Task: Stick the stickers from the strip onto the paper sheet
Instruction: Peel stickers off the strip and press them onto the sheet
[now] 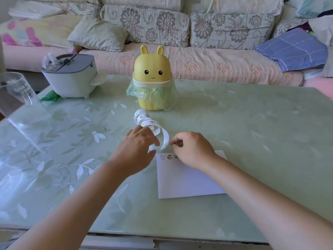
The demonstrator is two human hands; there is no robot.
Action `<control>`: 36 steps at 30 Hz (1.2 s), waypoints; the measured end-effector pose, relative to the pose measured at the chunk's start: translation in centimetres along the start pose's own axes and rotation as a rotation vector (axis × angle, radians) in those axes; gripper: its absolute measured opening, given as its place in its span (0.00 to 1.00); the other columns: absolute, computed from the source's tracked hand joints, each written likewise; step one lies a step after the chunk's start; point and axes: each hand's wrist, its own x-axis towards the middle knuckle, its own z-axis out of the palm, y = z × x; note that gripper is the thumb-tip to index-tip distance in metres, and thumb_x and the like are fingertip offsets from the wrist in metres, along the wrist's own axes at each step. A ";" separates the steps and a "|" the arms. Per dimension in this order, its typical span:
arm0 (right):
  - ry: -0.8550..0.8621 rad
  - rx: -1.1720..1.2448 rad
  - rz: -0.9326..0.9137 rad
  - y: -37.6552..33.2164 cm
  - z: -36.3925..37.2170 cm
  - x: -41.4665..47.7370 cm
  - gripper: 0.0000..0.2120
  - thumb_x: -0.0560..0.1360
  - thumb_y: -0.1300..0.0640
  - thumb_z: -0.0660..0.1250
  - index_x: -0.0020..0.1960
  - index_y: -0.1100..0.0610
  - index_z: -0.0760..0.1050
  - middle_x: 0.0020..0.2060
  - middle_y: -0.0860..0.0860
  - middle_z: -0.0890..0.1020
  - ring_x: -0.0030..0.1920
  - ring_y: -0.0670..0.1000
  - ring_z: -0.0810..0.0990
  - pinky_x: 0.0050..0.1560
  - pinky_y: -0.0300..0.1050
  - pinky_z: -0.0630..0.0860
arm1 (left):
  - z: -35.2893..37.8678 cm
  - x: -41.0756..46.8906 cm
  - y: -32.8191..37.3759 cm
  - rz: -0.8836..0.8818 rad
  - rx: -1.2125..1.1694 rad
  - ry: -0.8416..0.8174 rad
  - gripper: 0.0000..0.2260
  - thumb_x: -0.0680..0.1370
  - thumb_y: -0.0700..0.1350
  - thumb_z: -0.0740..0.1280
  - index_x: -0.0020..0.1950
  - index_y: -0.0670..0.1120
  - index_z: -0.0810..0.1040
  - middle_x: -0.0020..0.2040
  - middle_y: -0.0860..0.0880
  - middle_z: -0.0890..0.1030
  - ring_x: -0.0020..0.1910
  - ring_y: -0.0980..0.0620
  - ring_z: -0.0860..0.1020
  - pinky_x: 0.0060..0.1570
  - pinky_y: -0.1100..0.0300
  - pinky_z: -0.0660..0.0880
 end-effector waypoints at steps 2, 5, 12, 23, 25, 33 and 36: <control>-0.015 -0.015 0.034 -0.2 0.2 0.1 0.08 0.75 0.54 0.63 0.48 0.47 0.81 0.41 0.42 0.83 0.47 0.48 0.81 0.47 0.44 0.78 | -0.2 0.0 -0.3 -0.031 -0.008 0.006 0.05 0.73 0.46 0.73 0.48 0.53 0.83 0.50 0.54 0.78 0.54 0.49 0.73 0.57 0.53 0.71; -0.027 0.008 0.075 -0.6 0.4 0.3 0.07 0.74 0.53 0.63 0.42 0.48 0.80 0.37 0.42 0.83 0.44 0.49 0.81 0.44 0.44 0.78 | -0.9 0.0 -0.1 -0.103 -0.149 0.029 0.01 0.75 0.50 0.72 0.44 0.54 0.84 0.48 0.56 0.78 0.49 0.52 0.74 0.52 0.57 0.72; -0.125 0.667 0.264 -2.8 -0.2 0.2 0.11 0.77 0.53 0.66 0.47 0.59 0.83 0.41 0.52 0.87 0.31 0.51 0.77 0.28 0.35 0.71 | -2.0 0.6 1.0 -0.530 -0.734 -0.032 0.08 0.76 0.52 0.71 0.39 0.51 0.82 0.29 0.57 0.73 0.27 0.58 0.67 0.29 0.69 0.64; -0.033 0.694 0.115 -2.7 -0.3 0.3 0.05 0.78 0.56 0.69 0.45 0.54 0.83 0.38 0.46 0.85 0.32 0.46 0.79 0.30 0.35 0.70 | -2.6 0.3 1.8 -0.555 -0.911 -0.114 0.06 0.76 0.49 0.71 0.42 0.49 0.80 0.34 0.53 0.78 0.33 0.56 0.72 0.36 0.64 0.68; -0.039 0.653 0.096 -2.7 -0.3 0.2 0.06 0.78 0.55 0.70 0.45 0.54 0.84 0.38 0.46 0.85 0.31 0.45 0.78 0.27 0.34 0.69 | -2.8 0.4 1.9 -0.592 -0.957 -0.076 0.09 0.78 0.51 0.68 0.45 0.47 0.83 0.42 0.49 0.83 0.38 0.55 0.76 0.41 0.64 0.70; 0.048 0.637 -0.028 -2.5 0.2 0.5 0.11 0.75 0.57 0.75 0.51 0.48 0.75 0.36 0.45 0.84 0.32 0.46 0.77 0.36 0.43 0.77 | -2.3 0.5 2.2 -0.730 -1.016 -0.005 0.10 0.78 0.49 0.67 0.42 0.48 0.86 0.36 0.54 0.84 0.34 0.56 0.77 0.41 0.63 0.71; 0.091 0.538 -0.115 -2.2 0.4 0.6 0.10 0.72 0.56 0.77 0.47 0.45 0.78 0.36 0.41 0.82 0.33 0.45 0.75 0.41 0.46 0.77 | -2.4 0.6 2.2 -0.755 -1.036 0.002 0.11 0.78 0.49 0.68 0.40 0.47 0.85 0.36 0.54 0.83 0.35 0.55 0.78 0.43 0.62 0.72</control>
